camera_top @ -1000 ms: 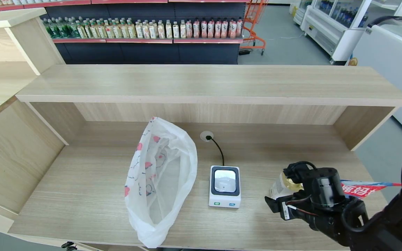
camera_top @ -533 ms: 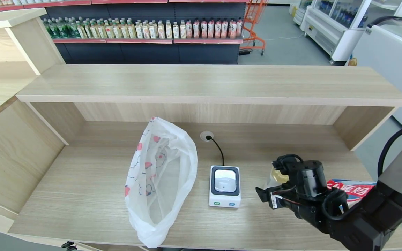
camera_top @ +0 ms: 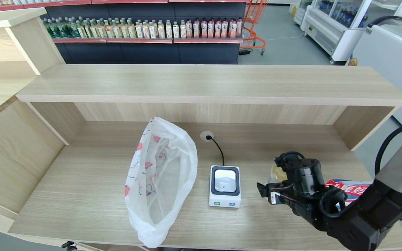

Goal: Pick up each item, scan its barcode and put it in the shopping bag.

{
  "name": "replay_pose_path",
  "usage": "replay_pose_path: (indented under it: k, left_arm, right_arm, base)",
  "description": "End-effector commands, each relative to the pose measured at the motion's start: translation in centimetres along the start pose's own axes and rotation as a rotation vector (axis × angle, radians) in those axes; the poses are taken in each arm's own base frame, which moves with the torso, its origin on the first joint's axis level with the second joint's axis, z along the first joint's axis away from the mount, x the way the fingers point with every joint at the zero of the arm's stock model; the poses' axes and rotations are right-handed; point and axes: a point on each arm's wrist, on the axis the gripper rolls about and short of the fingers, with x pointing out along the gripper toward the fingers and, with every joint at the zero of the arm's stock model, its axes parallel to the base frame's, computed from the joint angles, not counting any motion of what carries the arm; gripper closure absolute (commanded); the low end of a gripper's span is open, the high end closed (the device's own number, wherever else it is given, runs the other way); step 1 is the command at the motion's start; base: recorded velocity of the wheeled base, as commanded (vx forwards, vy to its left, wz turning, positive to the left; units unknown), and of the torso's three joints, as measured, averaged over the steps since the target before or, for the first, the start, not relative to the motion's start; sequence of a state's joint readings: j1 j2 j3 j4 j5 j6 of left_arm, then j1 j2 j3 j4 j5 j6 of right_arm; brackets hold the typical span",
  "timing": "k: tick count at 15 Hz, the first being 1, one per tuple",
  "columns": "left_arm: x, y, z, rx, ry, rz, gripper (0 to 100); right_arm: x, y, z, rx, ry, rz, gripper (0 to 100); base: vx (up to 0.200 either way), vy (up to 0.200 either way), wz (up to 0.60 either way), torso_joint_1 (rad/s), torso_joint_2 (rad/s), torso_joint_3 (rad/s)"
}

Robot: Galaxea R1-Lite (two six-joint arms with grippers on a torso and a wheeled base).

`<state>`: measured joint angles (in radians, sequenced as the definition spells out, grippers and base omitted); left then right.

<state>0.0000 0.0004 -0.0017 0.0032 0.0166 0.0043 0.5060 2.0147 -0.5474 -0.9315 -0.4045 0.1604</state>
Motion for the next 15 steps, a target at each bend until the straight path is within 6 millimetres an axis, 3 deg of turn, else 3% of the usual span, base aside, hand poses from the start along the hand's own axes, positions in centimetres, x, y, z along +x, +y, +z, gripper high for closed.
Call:
replay_pose_path:
  k: [1,15]
  left_arm:
    - [0.0,0.0,0.0,0.0,0.0,0.0,0]
    - [0.0,0.0,0.0,0.0,0.0,0.0,0]
  right_arm:
    - [-0.2,-0.1,0.2,0.008,-0.011,-0.002,0]
    - [0.0,1.2,0.6,0.01,-0.083,0.012,0]
  base:
    - [0.0,0.0,0.0,0.0,0.0,0.0]
    - [0.0,0.0,0.0,0.0,0.0,0.0]
